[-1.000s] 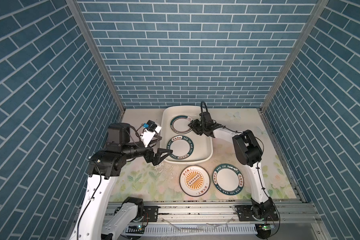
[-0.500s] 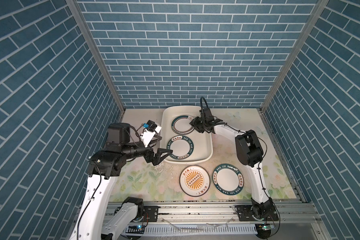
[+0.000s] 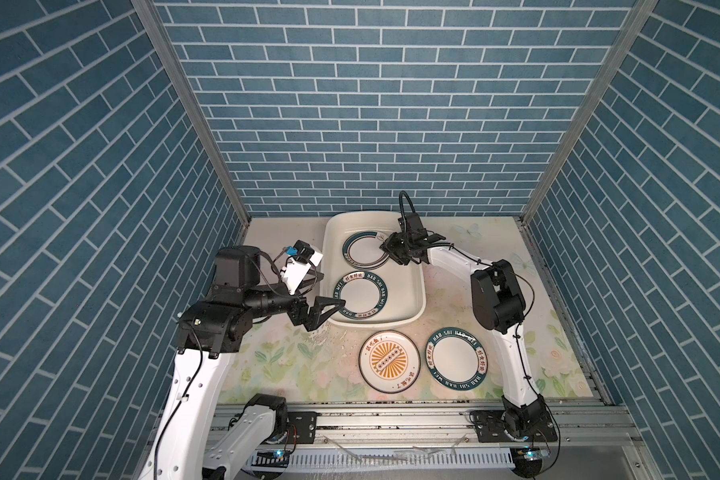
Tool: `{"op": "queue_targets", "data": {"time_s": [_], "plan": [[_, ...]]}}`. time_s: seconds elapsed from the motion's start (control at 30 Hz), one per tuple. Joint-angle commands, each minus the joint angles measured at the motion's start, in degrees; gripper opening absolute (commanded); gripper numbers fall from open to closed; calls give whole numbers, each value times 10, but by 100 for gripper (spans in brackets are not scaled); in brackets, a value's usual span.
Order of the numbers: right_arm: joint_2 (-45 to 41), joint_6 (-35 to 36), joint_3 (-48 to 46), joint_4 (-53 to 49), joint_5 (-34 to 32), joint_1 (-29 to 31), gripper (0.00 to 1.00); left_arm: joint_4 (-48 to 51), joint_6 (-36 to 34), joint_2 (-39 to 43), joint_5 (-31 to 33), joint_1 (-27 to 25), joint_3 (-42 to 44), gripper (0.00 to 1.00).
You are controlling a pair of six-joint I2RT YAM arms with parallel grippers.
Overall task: Place the plates into the plastic bin on the countertop
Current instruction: 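Lower the green-and-red plate flat onto the plate stack in the bin, then open the right gripper and lift it out of the bin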
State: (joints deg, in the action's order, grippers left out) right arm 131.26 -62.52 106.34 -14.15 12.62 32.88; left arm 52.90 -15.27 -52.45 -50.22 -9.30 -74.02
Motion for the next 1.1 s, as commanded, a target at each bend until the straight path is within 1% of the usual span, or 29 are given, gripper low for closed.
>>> {"op": "queue_targets", "data": {"time_s": [0.0,0.43,0.6,0.67,0.73,0.87,0.97,1.07], "plan": [[9,7,-6,3,0,0,49,12,-8,6,-3,0,-16,100],[-15,3,-49,19,3,1,49,10,-6,6,-5,0,-16,100],[-36,38,-28,13,10,2,48,21,-17,1,2,0,-22,99],[-52,71,-9,-2,7,2,47,35,-27,-2,6,0,-28,100],[-92,106,1,-22,5,4,46,47,-38,-4,15,0,-33,100],[-182,209,0,-110,-43,10,45,60,-49,-5,22,0,-44,100],[-267,266,-39,-155,-72,9,46,63,-48,-6,19,0,-44,100],[-364,303,-102,-192,-125,9,45,62,-45,-5,13,-1,-37,100]]}}
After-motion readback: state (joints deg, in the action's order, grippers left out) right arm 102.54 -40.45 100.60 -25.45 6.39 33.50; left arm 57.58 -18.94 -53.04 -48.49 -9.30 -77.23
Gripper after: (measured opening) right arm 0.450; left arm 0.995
